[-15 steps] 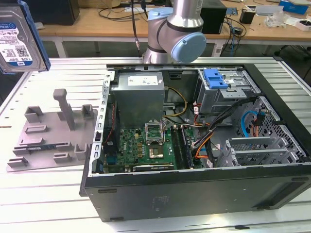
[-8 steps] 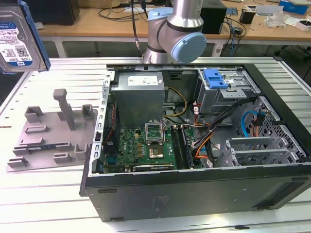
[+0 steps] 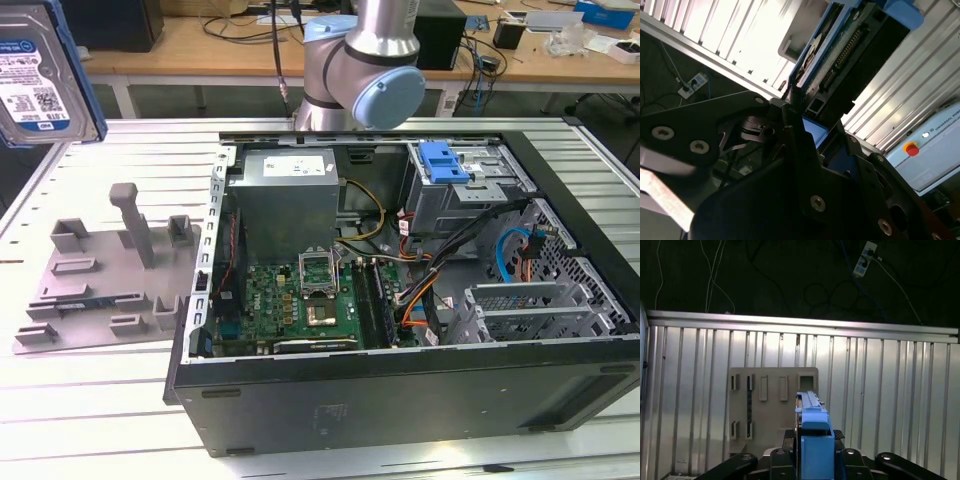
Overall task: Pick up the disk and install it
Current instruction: 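Pick up the disk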
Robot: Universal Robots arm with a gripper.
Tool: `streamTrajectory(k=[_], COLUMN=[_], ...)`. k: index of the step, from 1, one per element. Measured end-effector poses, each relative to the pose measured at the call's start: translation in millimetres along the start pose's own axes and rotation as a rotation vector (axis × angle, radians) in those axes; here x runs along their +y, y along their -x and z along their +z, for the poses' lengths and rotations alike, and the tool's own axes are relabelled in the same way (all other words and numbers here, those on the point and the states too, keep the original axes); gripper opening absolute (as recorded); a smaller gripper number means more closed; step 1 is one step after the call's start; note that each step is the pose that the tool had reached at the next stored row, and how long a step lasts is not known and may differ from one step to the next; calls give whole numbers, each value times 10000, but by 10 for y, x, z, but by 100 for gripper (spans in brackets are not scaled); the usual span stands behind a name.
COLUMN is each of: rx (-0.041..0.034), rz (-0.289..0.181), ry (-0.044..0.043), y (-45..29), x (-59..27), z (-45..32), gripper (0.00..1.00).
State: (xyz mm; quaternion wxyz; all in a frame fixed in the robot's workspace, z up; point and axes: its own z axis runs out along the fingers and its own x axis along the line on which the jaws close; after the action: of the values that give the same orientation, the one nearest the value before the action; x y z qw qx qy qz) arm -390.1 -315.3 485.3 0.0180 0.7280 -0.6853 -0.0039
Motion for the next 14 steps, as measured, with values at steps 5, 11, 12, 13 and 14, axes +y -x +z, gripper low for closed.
streamTrajectory(k=[5, 11, 12, 13, 14], rx=[0, 1, 0, 0, 0], rz=[0, -2, -1, 1, 1], ry=[0, 1, 0, 0, 0], y=[-68, -237, -253, -280, -297], x=[-157, -465, -492, -537, -563], z=[-25, -58, -59, -63, -65], gripper=[37, 37, 37, 37, 37])
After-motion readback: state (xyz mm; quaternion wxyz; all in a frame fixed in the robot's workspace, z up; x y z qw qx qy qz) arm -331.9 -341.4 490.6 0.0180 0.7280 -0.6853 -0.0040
